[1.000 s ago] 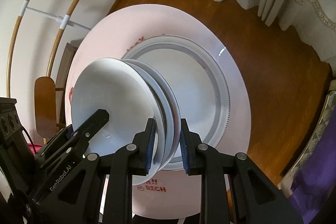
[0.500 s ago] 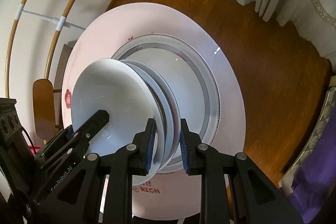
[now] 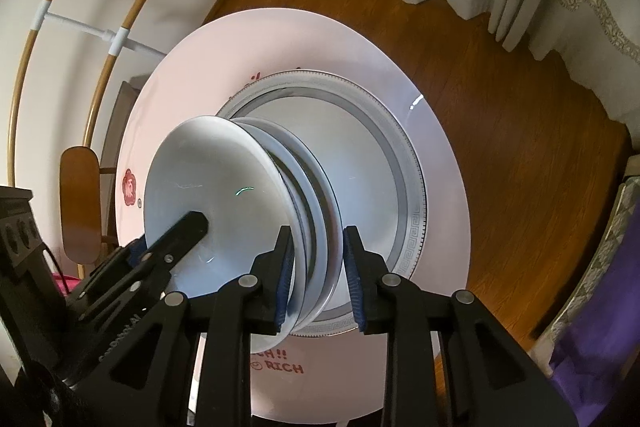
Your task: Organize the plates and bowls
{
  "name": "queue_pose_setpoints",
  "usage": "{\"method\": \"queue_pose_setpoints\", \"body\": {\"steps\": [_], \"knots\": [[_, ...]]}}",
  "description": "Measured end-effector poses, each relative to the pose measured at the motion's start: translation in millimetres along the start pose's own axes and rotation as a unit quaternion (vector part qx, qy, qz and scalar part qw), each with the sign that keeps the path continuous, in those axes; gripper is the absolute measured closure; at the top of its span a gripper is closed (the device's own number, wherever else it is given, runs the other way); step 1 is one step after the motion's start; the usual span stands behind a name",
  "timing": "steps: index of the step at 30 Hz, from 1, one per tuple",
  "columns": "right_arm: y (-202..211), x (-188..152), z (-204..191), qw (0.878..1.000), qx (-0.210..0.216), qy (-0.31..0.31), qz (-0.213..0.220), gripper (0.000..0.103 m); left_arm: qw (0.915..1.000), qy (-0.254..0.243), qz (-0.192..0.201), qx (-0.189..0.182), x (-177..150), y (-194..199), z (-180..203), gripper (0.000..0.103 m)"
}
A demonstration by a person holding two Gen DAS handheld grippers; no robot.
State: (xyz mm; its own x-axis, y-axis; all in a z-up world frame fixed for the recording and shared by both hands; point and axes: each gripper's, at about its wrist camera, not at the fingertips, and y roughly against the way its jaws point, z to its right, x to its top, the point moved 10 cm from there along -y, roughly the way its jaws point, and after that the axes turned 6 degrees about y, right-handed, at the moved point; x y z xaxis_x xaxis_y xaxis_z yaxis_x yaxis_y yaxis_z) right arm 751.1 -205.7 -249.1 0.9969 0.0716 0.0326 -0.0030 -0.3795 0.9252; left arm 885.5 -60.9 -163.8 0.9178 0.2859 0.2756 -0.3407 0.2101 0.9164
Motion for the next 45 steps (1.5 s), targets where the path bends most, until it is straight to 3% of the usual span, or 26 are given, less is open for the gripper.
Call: {"method": "queue_pose_setpoints", "body": {"steps": [2,4,7,15,20,25,32,38,45], "knots": [[0.3,-0.7,-0.5,1.0,0.0,0.0,0.002,0.077,0.9999,0.008,0.004,0.008,-1.1,3.7,-5.3,0.061],[1.5,-1.4,0.0,1.0,-0.004,0.0,0.003,0.074,0.9997,0.016,0.01,0.013,-3.3,9.7,-11.4,0.051],[7.3,-1.8,0.1,1.0,-0.006,-0.001,0.01,0.062,0.9991,0.036,0.022,0.008,-7.1,26.8,-21.0,0.05],[46.8,-7.2,-8.0,0.998,-0.008,-0.007,0.056,0.05,0.9959,0.061,0.066,0.001,-22.7,82.9,-51.9,0.03],[74.1,-26.0,-25.2,0.995,-0.027,0.006,0.096,0.044,0.9963,0.042,0.076,0.0,-51.4,111.0,-70.5,0.018],[79.6,-68.1,-63.0,0.992,-0.041,0.029,0.118,0.041,0.9965,0.032,0.078,0.004,-100.5,146.0,-108.7,0.014],[77.1,-153.0,-135.7,0.983,-0.049,0.081,0.154,0.04,0.9956,-0.022,0.091,0.011,-176.0,208.0,-143.3,0.011],[82.3,-215.2,-179.8,0.976,-0.073,0.11,0.172,0.04,0.9912,-0.049,0.123,0.009,-219.4,265.9,-147.6,0.011],[103.6,-253.4,-194.2,0.967,-0.095,0.128,0.199,0.04,0.9866,-0.046,0.156,0.009,-256.1,316.4,-151.1,0.01]]}}
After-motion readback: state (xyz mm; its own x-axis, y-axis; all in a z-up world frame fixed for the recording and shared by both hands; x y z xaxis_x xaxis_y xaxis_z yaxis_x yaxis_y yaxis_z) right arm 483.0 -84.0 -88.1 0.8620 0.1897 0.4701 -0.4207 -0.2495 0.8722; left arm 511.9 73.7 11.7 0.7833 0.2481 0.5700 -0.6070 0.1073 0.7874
